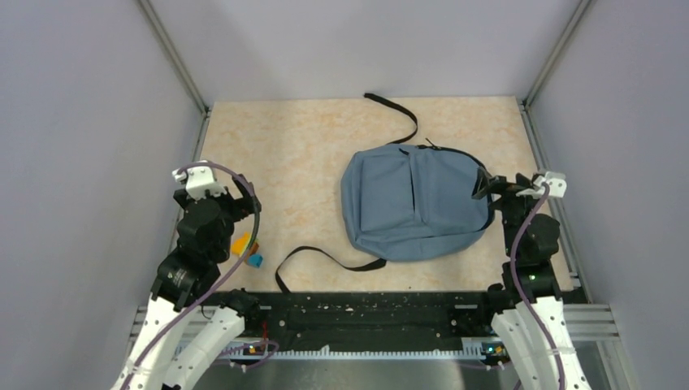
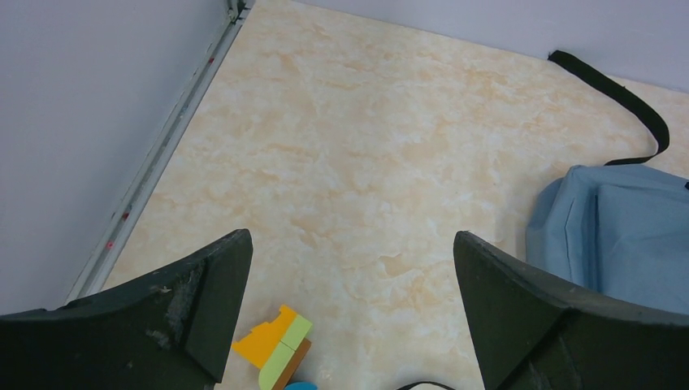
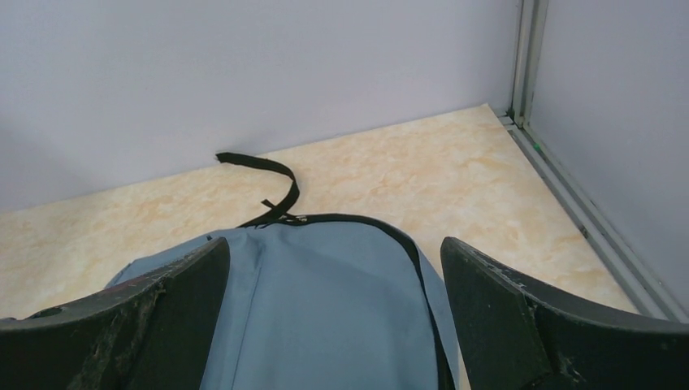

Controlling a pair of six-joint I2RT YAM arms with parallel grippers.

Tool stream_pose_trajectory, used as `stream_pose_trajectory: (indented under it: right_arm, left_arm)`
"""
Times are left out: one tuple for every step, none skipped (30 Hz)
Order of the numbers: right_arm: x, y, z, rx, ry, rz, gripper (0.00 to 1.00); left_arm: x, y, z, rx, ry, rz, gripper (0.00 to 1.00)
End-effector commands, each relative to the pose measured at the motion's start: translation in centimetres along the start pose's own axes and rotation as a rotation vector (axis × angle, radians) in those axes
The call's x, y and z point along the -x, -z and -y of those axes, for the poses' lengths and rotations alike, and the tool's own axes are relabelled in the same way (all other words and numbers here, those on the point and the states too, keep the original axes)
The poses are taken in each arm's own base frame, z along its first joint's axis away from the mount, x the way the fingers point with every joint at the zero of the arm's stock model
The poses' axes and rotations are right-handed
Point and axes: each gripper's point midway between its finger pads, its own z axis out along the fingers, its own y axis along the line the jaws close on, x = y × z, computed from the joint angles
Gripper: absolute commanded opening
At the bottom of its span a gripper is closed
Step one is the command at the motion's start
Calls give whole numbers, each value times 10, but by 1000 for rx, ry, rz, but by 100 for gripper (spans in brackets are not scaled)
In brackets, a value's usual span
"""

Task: Pack the student bag
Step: Reset both arms

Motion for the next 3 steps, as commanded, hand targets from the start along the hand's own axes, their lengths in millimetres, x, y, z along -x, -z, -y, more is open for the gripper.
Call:
stream_pose_trajectory:
  right_arm:
    - [17,-1,-1,1,8,60,99]
    - [17,-1,-1,0,8,60,99]
    - [17,-1,-1,2,7,58,99]
  left_arm:
    - [10,-1,2,-8,10,40,99]
    - [9,-1,2,-7,9,40,99]
    - [9,-1,1,-6,9,39,98]
